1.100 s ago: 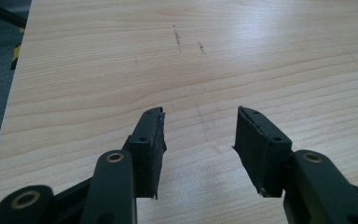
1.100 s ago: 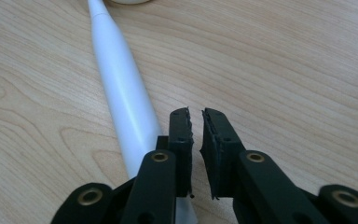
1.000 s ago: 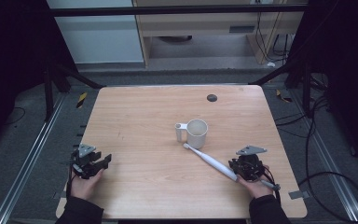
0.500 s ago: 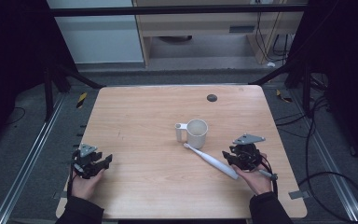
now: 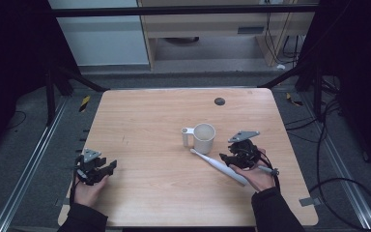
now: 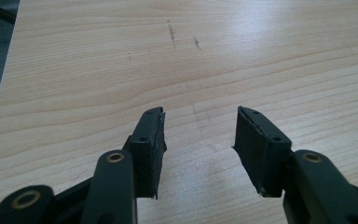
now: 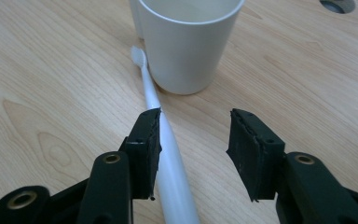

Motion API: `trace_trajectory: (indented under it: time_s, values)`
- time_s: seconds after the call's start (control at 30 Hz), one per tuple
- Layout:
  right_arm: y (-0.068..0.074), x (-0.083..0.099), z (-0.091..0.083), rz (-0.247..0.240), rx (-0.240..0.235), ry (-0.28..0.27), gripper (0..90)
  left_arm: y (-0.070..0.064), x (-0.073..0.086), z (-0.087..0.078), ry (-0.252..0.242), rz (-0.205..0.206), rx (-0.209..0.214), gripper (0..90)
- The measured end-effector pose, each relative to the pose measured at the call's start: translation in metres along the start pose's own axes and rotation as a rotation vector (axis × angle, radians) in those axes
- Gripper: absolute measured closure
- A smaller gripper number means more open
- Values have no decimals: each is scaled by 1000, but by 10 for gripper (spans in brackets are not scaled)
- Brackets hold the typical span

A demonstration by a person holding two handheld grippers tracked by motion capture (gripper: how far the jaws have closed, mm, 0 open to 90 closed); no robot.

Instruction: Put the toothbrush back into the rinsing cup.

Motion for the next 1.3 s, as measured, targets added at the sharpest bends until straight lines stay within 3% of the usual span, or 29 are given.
trace_trajectory:
  time_s: [0.43,1.3]
  values:
    - [13,-6,24,-107,-50,119,550,0,0,1,5,-1,3,516]
    - [24,0,54,-198,-109,291,586,1,1,2,17,-3,8,515]
Point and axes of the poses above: each handheld gripper's, and its own axes: z roughly forward along the jaws, x roughly out of its underside, y roughly to its left, the point moved 3 cm from there along z, roughly forward along the jaws, and after that the axes turned 13 degrees about x, right-handed, at the moved point
